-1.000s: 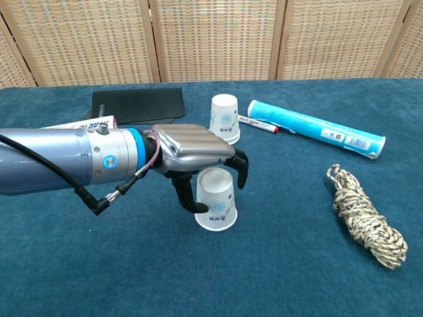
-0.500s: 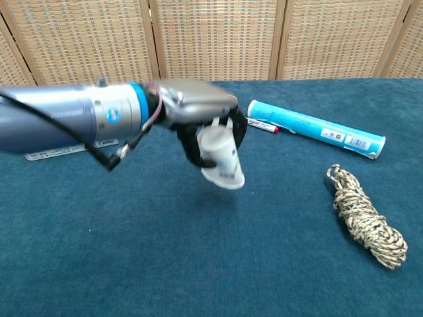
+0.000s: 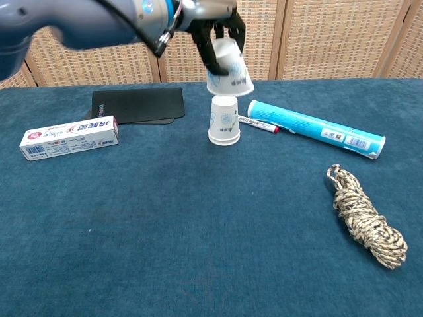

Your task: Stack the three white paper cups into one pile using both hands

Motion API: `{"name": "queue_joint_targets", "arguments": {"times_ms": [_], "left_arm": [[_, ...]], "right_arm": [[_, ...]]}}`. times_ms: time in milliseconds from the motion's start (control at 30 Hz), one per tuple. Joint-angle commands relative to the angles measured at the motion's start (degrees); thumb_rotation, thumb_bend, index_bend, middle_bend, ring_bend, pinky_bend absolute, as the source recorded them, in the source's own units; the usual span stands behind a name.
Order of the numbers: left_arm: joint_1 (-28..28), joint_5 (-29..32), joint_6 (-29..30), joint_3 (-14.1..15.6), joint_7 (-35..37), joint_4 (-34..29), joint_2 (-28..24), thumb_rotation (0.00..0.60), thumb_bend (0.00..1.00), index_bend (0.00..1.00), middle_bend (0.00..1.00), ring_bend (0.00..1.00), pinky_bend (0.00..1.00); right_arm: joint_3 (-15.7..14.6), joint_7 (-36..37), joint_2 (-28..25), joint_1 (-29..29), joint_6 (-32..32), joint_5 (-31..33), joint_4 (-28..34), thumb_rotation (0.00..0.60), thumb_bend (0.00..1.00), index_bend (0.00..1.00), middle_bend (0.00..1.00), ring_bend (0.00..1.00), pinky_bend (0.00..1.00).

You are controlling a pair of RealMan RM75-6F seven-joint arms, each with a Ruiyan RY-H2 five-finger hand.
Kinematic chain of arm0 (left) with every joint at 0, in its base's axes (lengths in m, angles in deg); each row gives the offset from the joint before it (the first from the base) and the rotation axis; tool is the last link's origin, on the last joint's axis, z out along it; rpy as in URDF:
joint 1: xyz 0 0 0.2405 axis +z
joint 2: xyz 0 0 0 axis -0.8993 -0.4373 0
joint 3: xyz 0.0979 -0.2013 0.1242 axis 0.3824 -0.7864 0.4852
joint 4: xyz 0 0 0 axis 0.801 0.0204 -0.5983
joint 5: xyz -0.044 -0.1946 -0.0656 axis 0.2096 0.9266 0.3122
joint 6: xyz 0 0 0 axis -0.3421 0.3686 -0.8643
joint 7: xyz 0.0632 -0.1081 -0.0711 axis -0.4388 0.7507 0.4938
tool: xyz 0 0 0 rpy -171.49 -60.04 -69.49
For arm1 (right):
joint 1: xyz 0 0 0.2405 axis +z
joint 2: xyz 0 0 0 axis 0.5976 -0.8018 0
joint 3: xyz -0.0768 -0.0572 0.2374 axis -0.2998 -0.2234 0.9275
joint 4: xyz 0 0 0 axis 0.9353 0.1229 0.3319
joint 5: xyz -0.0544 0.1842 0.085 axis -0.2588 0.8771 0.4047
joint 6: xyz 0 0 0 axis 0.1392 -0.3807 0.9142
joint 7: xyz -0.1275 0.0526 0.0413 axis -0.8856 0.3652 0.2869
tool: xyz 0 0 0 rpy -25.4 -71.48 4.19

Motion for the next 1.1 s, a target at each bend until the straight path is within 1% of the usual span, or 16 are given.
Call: {"name": "queue_joint_targets", "arguments": {"times_ms": [33, 67, 200, 400, 567, 933, 967, 1033, 1100], "left_arm": [[-3.6, 4.3, -1.1, -0.6, -0.6, 5.6, 2.3, 0.6, 0.31, 0.48, 0.33, 0.33, 0.35], [-4.3, 5.4, -1.4, -0.4, -0.5, 7.3, 3.0, 0.6, 0.31, 0.48, 0.33, 0.33, 0.35], [-5.3, 7.5, -2.3, 0.1, 0.0, 10.5, 4.5, 0.6, 0.31, 0.48, 0.33, 0.33, 0.34], [-6.8, 11.3, -4.6, 1.8, 0.6, 15.7, 6.4, 0.6, 0.31, 0.46, 0.32, 0.32, 0.33], [-7.8, 13.2, -6.2, 3.0, 0.8, 17.2, 6.4, 0.6, 0.3, 0.45, 0.31, 0.31, 0.32], [-9.3, 15.2, -5.6, 4.9, 0.9, 17.3, 6.3, 0.6, 0.3, 0.43, 0.29, 0.29, 0.29], [-9.4, 15.3, -5.5, 5.1, 0.9, 17.6, 6.4, 0.6, 0.3, 0.42, 0.28, 0.28, 0.29], [-9.5, 15.5, -5.6, 5.4, 1.1, 18.1, 6.8, 0.6, 0.29, 0.36, 0.23, 0.24, 0.27], [-9.7, 15.6, -5.7, 5.5, 1.4, 18.6, 7.1, 0.6, 0.26, 0.23, 0.13, 0.13, 0.23]], "right_arm": [[0.1, -0.1, 0.1, -0.1, 0.2, 0.1, -0.1, 0.6, 0.0, 0.04, 0.01, 0.0, 0.0], [0.2, 0.0, 0.1, -0.2, 0.4, 0.1, -0.2, 0.6, 0.0, 0.04, 0.01, 0.0, 0.0], [0.4, -0.1, 0.2, -0.3, 0.6, 0.3, -0.3, 0.6, 0.0, 0.04, 0.01, 0.0, 0.0], [1.0, 0.5, 0.3, -0.3, 1.9, 1.4, -1.1, 0.6, 0.0, 0.04, 0.01, 0.0, 0.0], [1.5, 0.8, 0.3, -0.4, 1.9, 1.5, -1.4, 0.6, 0.0, 0.04, 0.01, 0.0, 0.0], [2.0, 1.1, 0.1, -0.8, 2.0, 1.1, -1.2, 0.6, 0.0, 0.04, 0.01, 0.0, 0.0], [2.0, 1.0, 0.1, -0.9, 2.0, 1.1, -1.1, 0.6, 0.0, 0.04, 0.01, 0.0, 0.0], [2.0, 1.1, 0.1, -0.9, 2.0, 1.0, -1.1, 0.6, 0.0, 0.04, 0.01, 0.0, 0.0], [2.1, 1.1, 0.0, -1.0, 2.0, 1.0, -1.0, 0.6, 0.0, 0.04, 0.01, 0.0, 0.0]]}}
